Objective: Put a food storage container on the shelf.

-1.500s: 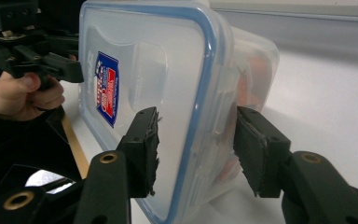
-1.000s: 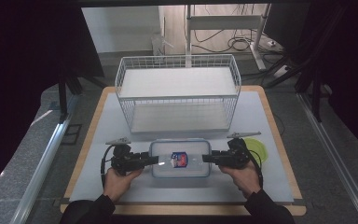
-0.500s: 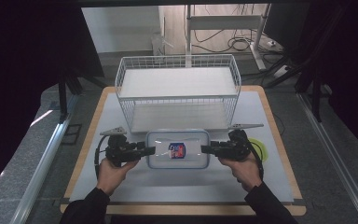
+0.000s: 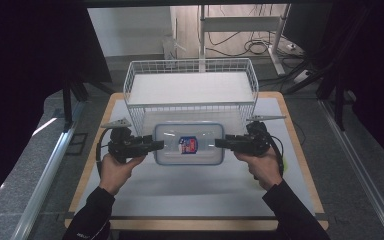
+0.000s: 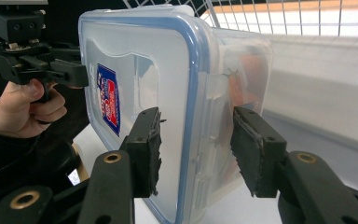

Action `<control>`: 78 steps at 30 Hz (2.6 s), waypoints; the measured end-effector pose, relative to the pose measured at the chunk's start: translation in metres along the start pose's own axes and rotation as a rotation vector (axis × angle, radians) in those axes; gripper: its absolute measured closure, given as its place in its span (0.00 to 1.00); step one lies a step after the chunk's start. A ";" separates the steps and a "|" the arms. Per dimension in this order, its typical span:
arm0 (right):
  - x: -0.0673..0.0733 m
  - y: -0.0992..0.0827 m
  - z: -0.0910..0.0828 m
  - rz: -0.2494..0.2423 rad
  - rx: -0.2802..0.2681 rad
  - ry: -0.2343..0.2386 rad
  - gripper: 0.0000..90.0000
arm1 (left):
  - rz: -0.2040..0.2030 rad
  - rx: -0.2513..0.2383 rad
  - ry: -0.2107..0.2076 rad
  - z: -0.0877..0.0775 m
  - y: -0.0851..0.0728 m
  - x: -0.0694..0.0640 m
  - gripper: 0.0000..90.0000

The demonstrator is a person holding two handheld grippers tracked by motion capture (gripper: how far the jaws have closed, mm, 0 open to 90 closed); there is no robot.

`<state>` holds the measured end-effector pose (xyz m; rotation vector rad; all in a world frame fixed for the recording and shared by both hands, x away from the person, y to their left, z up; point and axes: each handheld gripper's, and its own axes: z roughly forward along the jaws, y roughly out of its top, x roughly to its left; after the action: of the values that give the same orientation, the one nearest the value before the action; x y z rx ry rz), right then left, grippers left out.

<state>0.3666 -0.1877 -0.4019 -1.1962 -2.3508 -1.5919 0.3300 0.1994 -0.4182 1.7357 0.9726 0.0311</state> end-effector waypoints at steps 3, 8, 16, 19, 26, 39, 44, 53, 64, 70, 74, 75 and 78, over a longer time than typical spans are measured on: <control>0.001 0.008 -0.002 -0.003 -0.005 -0.002 0.59 | 0.000 -0.006 0.000 -0.002 0.008 -0.001 0.54; 0.004 0.024 -0.005 -0.023 -0.014 -0.005 0.59 | 0.010 -0.020 0.002 -0.005 0.023 -0.001 0.54; 0.009 0.052 -0.011 -0.037 -0.032 -0.002 0.59 | 0.029 -0.042 0.007 -0.014 0.051 -0.004 0.54; 0.010 0.068 -0.013 -0.041 -0.039 0.004 0.59 | 0.035 -0.047 0.012 -0.018 0.064 -0.004 0.54; 0.011 0.092 -0.017 -0.050 -0.051 -0.001 0.59 | 0.051 -0.056 0.012 -0.020 0.094 -0.003 0.54; 0.005 0.134 -0.019 -0.053 -0.069 -0.021 0.59 | 0.042 -0.072 0.005 -0.016 0.130 0.010 0.54; -0.002 0.148 -0.016 -0.040 -0.079 -0.028 0.59 | 0.026 -0.077 0.007 -0.010 0.142 0.017 0.54; -0.016 0.167 -0.010 -0.022 -0.093 -0.047 0.58 | -0.002 -0.084 -0.008 0.003 0.155 0.034 0.54; -0.034 0.167 0.007 0.026 -0.083 -0.032 0.58 | -0.037 -0.086 0.004 0.009 0.154 0.049 0.54; -0.037 0.167 0.009 0.031 -0.100 -0.022 0.57 | 0.007 -0.087 0.023 0.009 0.153 0.048 0.53; -0.038 0.166 0.010 0.026 -0.111 -0.023 0.56 | 0.034 -0.083 0.042 0.010 0.152 0.046 0.51; -0.038 0.165 0.010 0.023 -0.109 -0.025 0.55 | 0.042 -0.081 0.049 0.010 0.151 0.046 0.50; -0.037 0.163 0.013 -0.001 -0.086 -0.058 0.55 | 0.068 -0.074 0.072 0.012 0.150 0.044 0.47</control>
<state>0.4989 -0.1711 -0.2996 -1.2740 -2.3395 -1.6970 0.4527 0.2067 -0.3206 1.7086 0.9525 0.1734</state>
